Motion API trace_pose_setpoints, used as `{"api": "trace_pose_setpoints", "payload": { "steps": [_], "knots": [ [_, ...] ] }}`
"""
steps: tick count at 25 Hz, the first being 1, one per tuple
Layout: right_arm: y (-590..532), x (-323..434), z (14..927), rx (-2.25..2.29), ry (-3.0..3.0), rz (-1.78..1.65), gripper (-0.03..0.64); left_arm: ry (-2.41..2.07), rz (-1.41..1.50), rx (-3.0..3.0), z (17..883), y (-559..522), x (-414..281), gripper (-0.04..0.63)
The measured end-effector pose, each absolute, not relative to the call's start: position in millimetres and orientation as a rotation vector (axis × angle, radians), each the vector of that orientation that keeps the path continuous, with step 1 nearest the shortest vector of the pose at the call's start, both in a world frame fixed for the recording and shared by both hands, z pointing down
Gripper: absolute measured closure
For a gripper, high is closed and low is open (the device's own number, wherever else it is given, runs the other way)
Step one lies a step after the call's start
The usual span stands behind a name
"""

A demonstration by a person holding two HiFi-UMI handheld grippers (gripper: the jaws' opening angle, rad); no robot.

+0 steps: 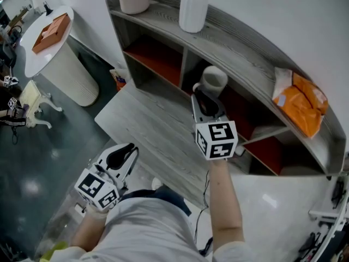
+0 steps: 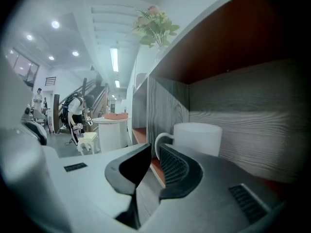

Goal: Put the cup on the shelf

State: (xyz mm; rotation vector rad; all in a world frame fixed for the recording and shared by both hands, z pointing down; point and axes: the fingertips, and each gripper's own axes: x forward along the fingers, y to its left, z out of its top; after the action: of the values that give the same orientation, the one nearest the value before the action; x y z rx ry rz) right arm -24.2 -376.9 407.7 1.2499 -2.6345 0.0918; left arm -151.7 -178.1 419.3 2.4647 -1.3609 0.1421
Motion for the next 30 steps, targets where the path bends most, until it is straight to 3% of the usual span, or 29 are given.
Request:
{"api": "trace_pose_setpoints", "payload": {
  "steps": [30],
  "knots": [
    [-215,53,343,1.472,-2.736,0.182,0.580,-1.005,0.007,2.665,374,-195,-49,0.555]
  ]
}}
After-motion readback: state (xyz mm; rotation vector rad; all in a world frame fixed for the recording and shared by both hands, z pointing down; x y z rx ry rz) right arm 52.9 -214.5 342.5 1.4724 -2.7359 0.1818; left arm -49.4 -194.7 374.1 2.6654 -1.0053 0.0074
